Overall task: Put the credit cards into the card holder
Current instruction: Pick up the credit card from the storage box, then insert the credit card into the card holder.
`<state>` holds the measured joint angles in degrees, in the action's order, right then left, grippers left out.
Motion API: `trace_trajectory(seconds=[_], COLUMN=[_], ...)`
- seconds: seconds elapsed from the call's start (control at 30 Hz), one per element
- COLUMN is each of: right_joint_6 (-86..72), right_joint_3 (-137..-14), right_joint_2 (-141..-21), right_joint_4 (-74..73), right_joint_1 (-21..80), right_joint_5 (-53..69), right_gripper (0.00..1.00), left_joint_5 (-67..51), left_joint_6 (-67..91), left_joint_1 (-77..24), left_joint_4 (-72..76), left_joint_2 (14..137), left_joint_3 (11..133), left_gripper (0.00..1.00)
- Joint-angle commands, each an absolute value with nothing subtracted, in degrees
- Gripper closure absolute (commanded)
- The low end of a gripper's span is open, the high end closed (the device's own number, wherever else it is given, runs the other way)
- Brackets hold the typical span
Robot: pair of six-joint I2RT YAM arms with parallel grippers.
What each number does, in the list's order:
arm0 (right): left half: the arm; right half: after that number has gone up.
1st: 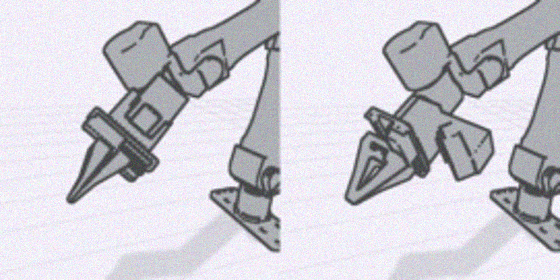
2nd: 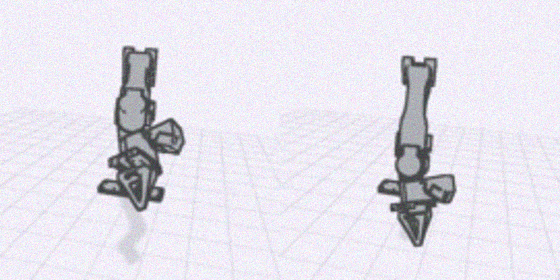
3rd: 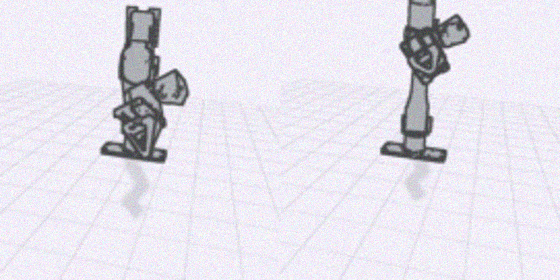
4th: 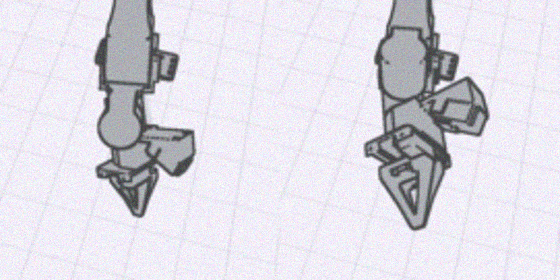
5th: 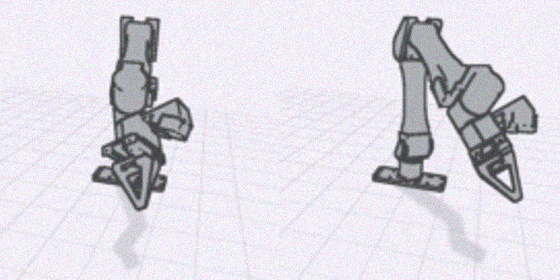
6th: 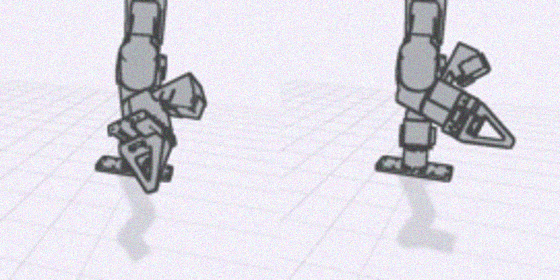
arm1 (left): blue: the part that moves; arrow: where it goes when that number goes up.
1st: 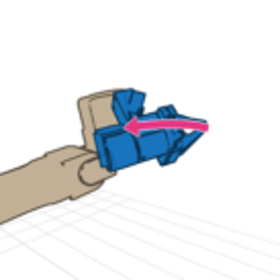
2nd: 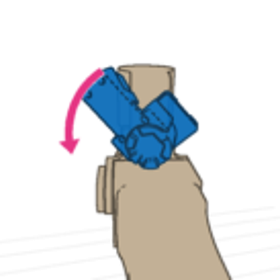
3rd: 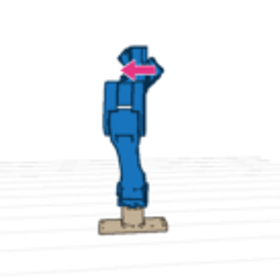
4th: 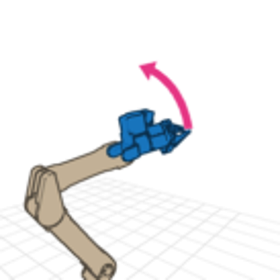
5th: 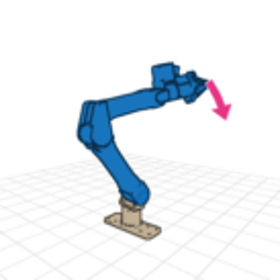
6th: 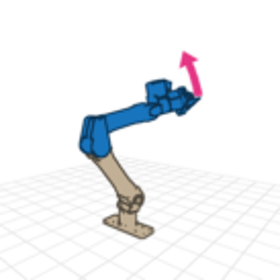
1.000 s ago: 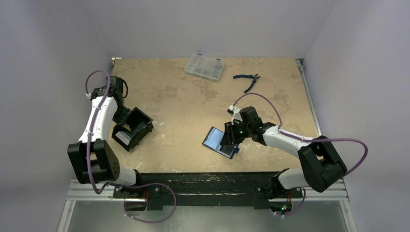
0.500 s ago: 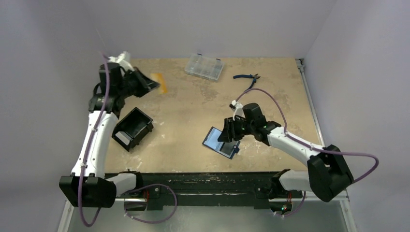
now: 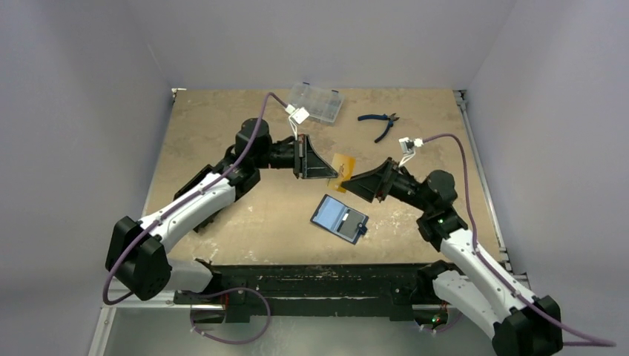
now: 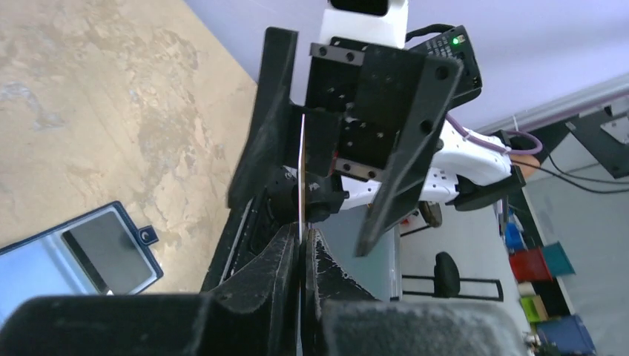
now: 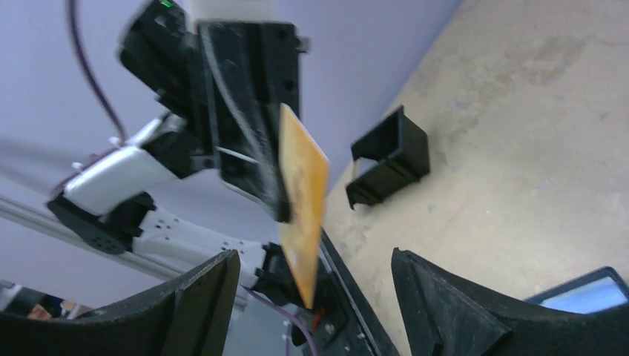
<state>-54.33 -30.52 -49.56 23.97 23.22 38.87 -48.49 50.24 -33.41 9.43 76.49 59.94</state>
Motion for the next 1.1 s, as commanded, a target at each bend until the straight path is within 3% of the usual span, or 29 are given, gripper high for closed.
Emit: trace_trajectory(seconds=[0.0,0.1,0.27,0.33,0.5,0.53,0.6,0.63,0.67,0.73,0.8,0.87,1.07], right_joint_6=[-62.8,-64.2,-75.5,-81.1,-83.1,-84.1,-86.9,-89.0,-92.1,-98.5,-104.6,-108.4,-116.1], right_joint_3=[-27.0,-26.5,-24.5,-22.9,-25.7,-25.9,-27.0,-27.4,-27.4,-26.6,-25.3,-23.8,-19.5], right_joint_2=[-43.1,-40.8,-44.3,-46.0,-50.0,-50.5,-51.5,-52.2,-53.2,-54.9,-55.2,-53.5,-50.9], right_joint_4=[31.9,32.4,39.0,44.1,42.7,42.4,37.7,35.1,33.2,31.2,31.3,29.3,20.7], right_joint_1=[22.3,22.3,22.2,22.2,22.2,22.2,22.1,22.2,22.2,22.2,22.2,22.1,22.0], right_joint_5=[37.2,36.6,39.3,39.7,42.0,41.8,41.7,42.1,43.2,45.7,47.0,45.2,44.0], right_gripper=[0.19,0.27,0.6,0.69,0.73,0.78,1.0,1.0,1.0,1.0,1.0,1.0,1.0], left_joint_5=[-53.0,-53.9,-54.5,-54.1,-52.6,-52.3,-52.2,-52.2,-52.0,-49.4,-46.0,-42.8,-34.2], left_joint_6=[52.1,55.3,63.1,65.2,70.9,71.9,73.6,73.9,73.2,71.5,67.3,61.5,48.6], left_joint_1=[-34.1,-34.1,-34.2,-34.2,-34.2,-34.2,-34.1,-34.1,-34.0,-32.8,-30.0,-26.4,-22.1], left_joint_4=[20.5,24.8,32.1,32.0,32.8,31.8,29.3,26.9,24.6,21.7,16.8,7.4,-11.3], left_joint_2=[77.0,77.0,78.0,78.5,79.3,79.7,80.9,81.6,82.0,81.3,78.9,77.0,75.2], left_joint_3=[57.8,55.9,52.6,52.1,50.9,51.0,51.2,51.6,51.8,51.3,51.1,52.4,55.8], left_gripper=[1.0,1.0,1.0,1.0,1.0,1.0,1.0,1.0,0.91,0.63,0.49,0.42,0.34])
